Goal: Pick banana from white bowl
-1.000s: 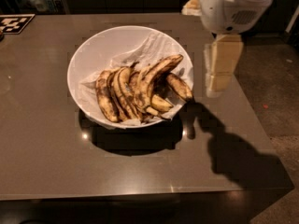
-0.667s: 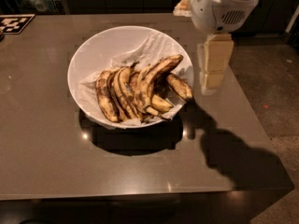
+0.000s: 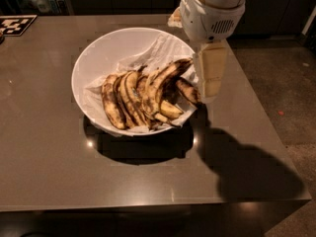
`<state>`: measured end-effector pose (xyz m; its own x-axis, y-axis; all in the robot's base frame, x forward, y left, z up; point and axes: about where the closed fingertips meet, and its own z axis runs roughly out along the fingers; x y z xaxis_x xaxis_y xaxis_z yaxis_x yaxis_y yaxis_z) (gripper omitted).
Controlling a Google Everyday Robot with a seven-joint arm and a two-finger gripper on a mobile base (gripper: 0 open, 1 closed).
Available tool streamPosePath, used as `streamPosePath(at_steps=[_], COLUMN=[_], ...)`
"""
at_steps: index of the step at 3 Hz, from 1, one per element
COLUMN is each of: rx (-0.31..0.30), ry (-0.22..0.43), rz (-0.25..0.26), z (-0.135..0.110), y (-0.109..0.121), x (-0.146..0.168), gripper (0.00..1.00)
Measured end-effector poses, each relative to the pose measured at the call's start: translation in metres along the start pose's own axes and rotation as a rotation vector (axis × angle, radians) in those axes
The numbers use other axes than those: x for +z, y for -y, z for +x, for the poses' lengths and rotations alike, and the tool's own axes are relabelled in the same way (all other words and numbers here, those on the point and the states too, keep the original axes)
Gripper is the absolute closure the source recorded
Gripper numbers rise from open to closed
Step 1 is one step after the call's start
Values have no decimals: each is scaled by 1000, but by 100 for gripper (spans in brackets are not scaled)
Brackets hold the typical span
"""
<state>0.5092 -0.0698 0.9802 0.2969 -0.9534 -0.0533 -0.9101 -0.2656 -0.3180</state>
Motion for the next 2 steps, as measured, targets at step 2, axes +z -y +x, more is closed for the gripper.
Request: streamPosePath(at_steps=[2], rx=[-90], ry=[-34], rz=[-27], z=[-18], y=[9], x=[15], gripper=[25])
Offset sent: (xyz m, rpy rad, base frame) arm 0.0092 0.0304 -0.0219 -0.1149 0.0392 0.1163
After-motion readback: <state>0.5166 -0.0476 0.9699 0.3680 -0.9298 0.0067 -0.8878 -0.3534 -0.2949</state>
